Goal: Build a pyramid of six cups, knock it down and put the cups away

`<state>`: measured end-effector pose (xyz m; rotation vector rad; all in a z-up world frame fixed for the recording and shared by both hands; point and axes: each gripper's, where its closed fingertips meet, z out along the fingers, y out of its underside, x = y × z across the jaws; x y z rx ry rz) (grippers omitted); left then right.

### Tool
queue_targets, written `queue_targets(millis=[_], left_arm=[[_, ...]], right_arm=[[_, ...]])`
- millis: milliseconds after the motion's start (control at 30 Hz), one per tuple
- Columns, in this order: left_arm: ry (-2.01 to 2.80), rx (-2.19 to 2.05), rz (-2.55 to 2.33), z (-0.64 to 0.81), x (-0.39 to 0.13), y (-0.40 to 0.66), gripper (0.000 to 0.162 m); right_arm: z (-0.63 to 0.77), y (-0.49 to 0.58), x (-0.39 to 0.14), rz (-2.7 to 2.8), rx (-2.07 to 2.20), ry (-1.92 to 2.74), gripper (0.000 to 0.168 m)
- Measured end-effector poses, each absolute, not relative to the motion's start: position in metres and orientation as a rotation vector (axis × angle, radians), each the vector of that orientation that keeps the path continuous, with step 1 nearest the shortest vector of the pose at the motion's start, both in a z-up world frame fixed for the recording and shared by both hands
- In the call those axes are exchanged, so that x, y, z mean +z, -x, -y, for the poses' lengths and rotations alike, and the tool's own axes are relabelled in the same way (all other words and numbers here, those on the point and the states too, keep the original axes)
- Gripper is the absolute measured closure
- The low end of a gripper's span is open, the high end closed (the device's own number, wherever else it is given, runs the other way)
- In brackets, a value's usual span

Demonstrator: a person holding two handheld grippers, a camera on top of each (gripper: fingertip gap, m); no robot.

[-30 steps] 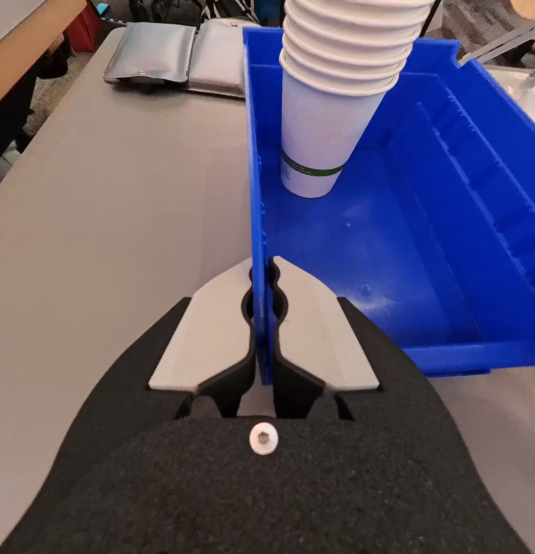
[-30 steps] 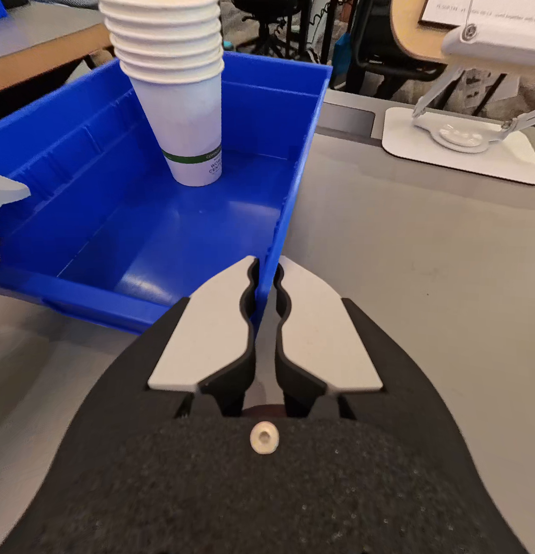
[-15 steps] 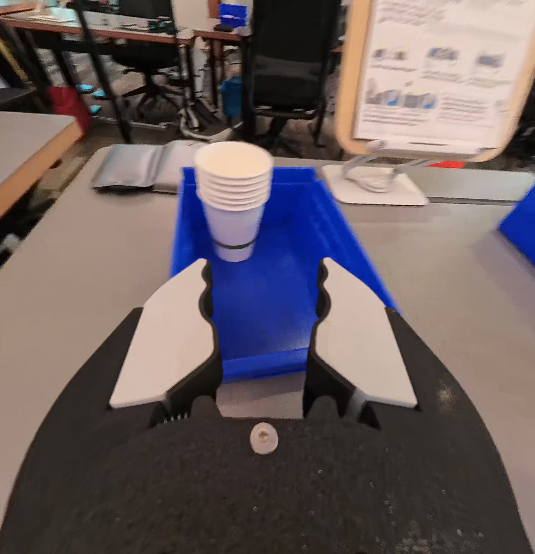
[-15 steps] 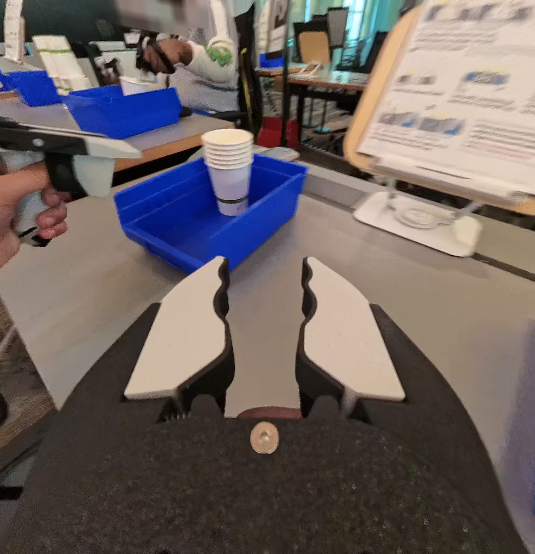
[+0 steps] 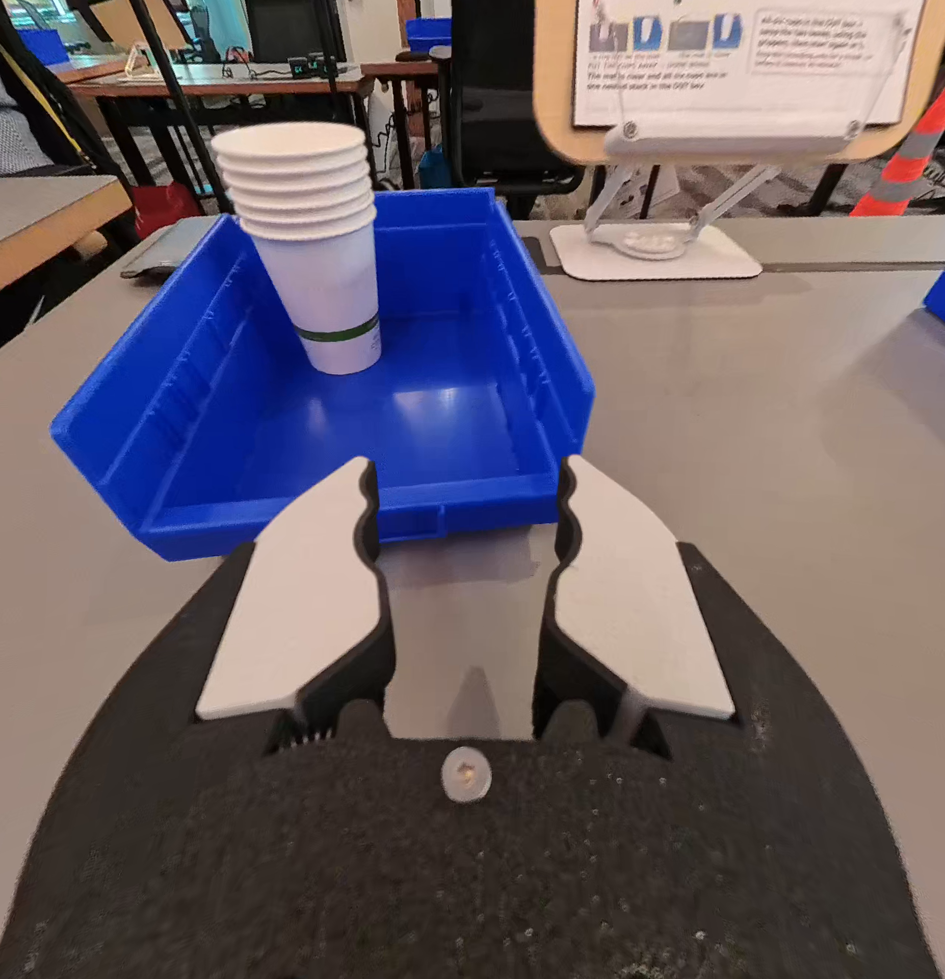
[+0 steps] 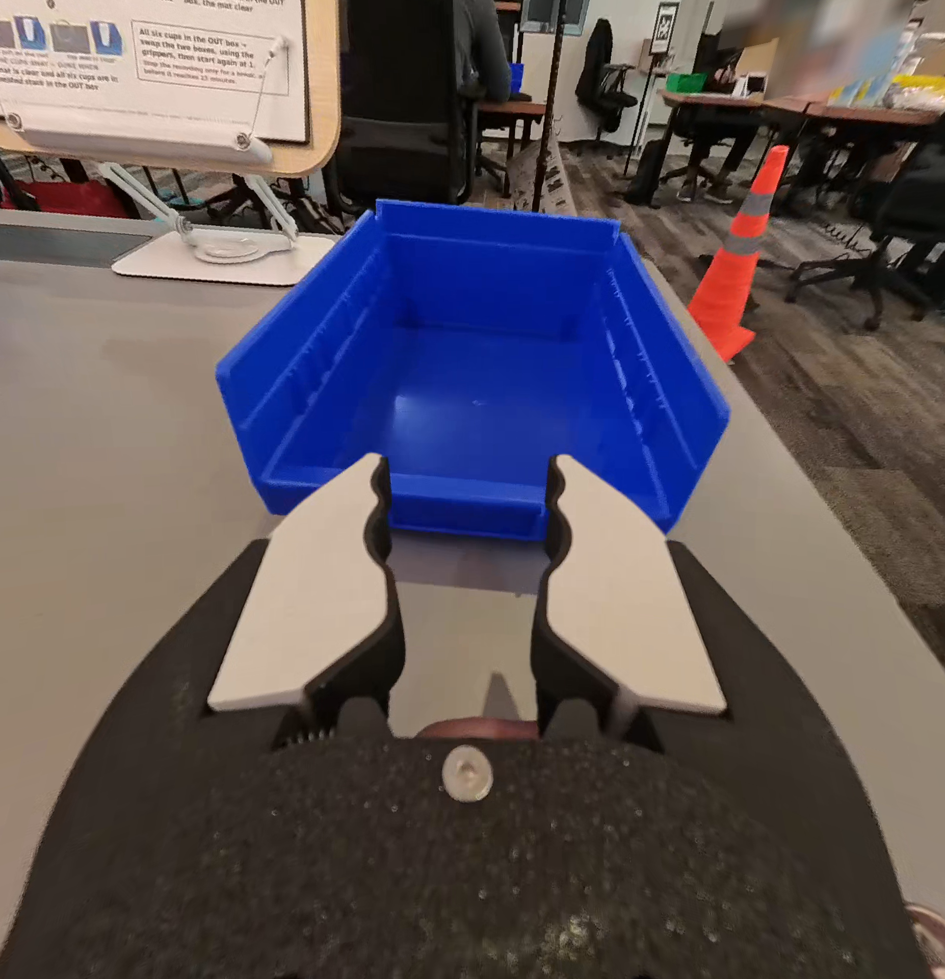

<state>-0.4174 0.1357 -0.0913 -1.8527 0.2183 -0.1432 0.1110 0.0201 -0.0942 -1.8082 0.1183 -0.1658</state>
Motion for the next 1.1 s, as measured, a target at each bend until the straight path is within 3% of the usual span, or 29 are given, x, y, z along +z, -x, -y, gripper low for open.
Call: queue_targets(millis=[333, 467, 533, 733, 933, 1100], left_arm=[[1.907, -0.172, -0.284, -0.152, -0.109, 0.410, 0.093], [1.930, -0.215, -0.344, -0.150, -0.115, 0.398, 0.096], [1.963, -0.410, -0.421, -0.141, -0.120, 0.376, 0.110], [1.837, -0.736, -0.534, -0.146, -0.047, 0.372, 0.112], [2.019, -0.361, -1.031, -0.239, -0.002, 0.426, 0.122], [2.191, -0.141, -1.359, -0.311, -0.005, 0.454, 0.128]], right_arm=[[-0.017, -0.117, -0.086, -0.118, -0.161, 1.742, 0.121], [-0.021, -0.113, -0.094, -0.095, -0.155, 1.769, 0.122], [-0.022, -0.110, -0.096, -0.092, -0.139, 1.772, 0.122], [-0.023, -0.100, -0.093, -0.056, -0.099, 1.753, 0.121], [-0.024, -0.099, -0.094, -0.057, -0.081, 1.758, 0.122], [-0.023, -0.096, -0.094, -0.061, -0.063, 1.760, 0.123]])
